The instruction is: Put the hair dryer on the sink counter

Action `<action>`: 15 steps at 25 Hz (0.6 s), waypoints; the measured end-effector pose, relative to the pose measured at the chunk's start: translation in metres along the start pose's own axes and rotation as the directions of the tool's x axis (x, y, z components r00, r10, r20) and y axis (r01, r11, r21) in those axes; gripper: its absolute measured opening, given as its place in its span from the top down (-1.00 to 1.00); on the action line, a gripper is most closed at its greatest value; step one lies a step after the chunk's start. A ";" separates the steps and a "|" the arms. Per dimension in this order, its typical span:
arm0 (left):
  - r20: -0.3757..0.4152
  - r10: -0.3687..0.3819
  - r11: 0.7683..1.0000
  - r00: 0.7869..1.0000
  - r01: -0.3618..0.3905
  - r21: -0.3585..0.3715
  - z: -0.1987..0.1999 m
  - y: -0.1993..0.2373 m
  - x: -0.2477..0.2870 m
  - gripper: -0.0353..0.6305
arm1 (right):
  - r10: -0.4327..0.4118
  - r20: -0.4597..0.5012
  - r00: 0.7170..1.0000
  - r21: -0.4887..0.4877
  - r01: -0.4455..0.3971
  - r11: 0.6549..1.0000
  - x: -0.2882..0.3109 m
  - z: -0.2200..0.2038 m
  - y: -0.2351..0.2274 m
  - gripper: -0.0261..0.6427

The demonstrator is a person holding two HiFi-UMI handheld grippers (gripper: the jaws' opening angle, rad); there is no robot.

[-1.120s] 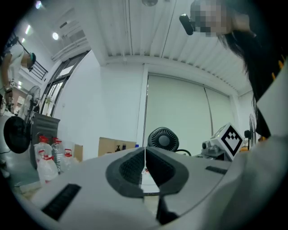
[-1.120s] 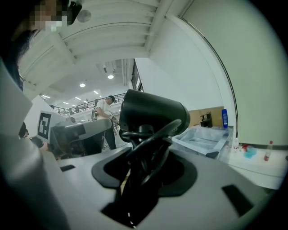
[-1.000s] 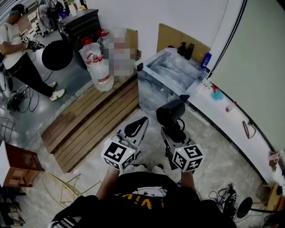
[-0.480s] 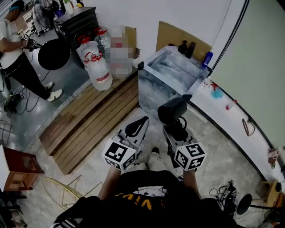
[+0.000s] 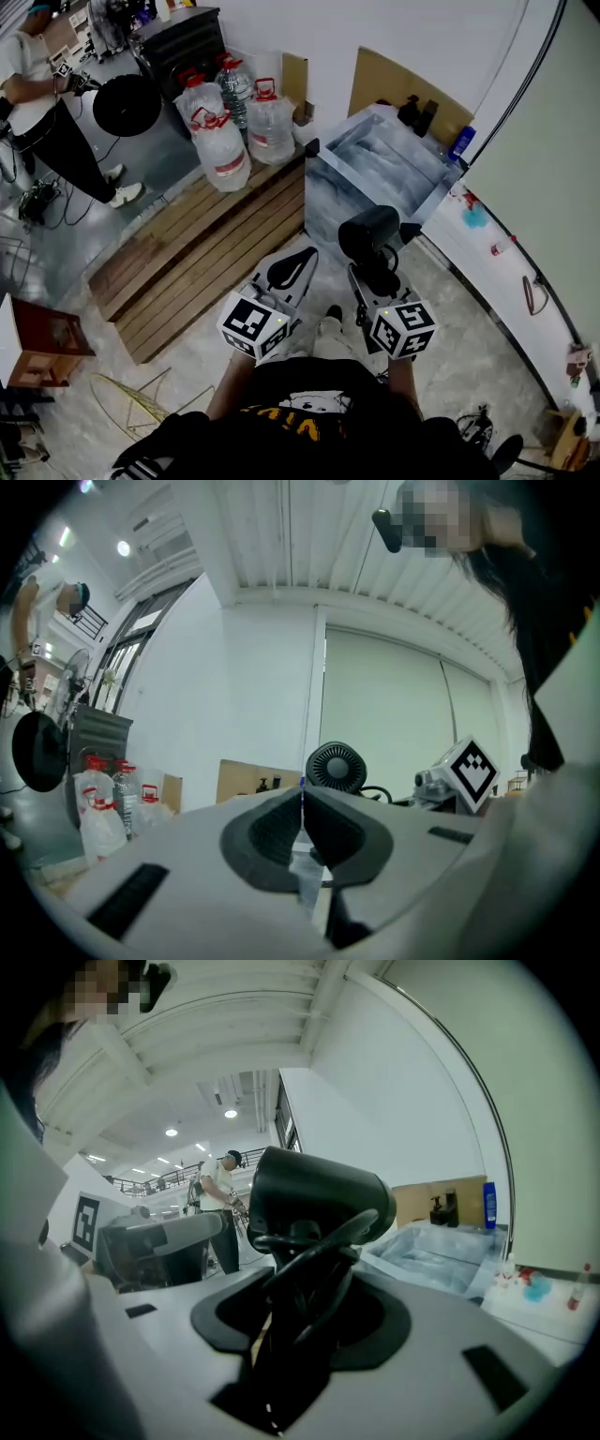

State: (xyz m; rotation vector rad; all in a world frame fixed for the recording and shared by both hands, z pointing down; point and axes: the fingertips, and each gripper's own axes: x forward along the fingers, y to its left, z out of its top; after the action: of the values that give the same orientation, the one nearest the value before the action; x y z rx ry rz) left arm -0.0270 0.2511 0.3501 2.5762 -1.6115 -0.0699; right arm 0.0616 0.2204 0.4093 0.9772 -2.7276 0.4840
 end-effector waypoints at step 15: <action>-0.032 0.055 0.998 0.998 -0.055 -0.001 0.003 0.074 0.181 0.86 | 0.050 -0.027 0.998 -0.011 -0.050 0.999 0.107 0.064 -0.152 0.40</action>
State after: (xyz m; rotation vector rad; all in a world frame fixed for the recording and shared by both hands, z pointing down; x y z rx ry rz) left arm -0.0143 0.0555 0.3577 2.5162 -1.6692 -0.0266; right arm 0.0732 0.0245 0.4171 0.8950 -2.7342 0.4856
